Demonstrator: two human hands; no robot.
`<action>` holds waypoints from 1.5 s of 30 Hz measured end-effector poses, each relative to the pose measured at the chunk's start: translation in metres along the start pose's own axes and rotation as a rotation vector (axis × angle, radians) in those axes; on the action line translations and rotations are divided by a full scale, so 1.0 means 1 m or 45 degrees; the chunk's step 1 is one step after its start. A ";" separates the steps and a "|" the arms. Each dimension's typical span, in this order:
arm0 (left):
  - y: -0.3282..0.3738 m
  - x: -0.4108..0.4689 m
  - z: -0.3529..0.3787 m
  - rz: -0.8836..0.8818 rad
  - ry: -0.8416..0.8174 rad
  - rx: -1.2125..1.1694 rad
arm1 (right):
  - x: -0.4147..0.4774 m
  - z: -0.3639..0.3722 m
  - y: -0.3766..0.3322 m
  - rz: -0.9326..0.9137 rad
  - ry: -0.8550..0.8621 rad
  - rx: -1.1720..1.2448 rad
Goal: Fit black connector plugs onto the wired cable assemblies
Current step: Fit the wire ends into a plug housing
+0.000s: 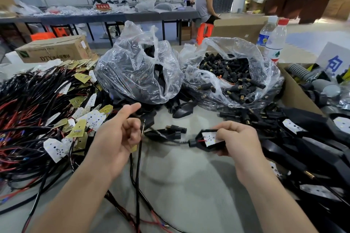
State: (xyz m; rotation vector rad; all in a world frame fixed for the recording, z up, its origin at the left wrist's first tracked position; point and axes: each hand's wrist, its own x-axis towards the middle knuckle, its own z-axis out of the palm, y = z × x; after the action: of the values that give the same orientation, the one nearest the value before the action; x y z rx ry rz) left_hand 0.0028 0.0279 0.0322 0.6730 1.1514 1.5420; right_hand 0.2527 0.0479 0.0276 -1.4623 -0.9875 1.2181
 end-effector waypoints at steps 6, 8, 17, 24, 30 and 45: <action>-0.006 0.008 -0.014 0.013 0.323 1.267 | -0.006 0.008 0.005 -0.045 -0.108 -0.337; -0.005 0.009 -0.020 0.071 0.452 1.777 | -0.006 0.008 0.006 -0.142 -0.016 -0.523; -0.010 0.012 -0.025 0.207 0.613 2.284 | -0.015 0.001 -0.001 -0.235 -0.658 -0.956; -0.016 0.005 -0.016 0.304 0.597 2.424 | -0.014 0.010 0.006 -0.362 -0.560 -0.752; -0.020 0.002 -0.012 0.416 0.599 2.392 | -0.008 0.025 0.012 -0.456 -0.335 -0.640; -0.016 -0.001 -0.013 0.398 0.466 2.128 | 0.022 0.076 0.001 -0.704 -0.272 -1.502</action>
State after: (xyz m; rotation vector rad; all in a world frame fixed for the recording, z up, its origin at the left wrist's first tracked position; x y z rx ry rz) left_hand -0.0016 0.0224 0.0127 1.6979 2.6625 0.5762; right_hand 0.1820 0.0811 0.0187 -1.6839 -2.2971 0.3153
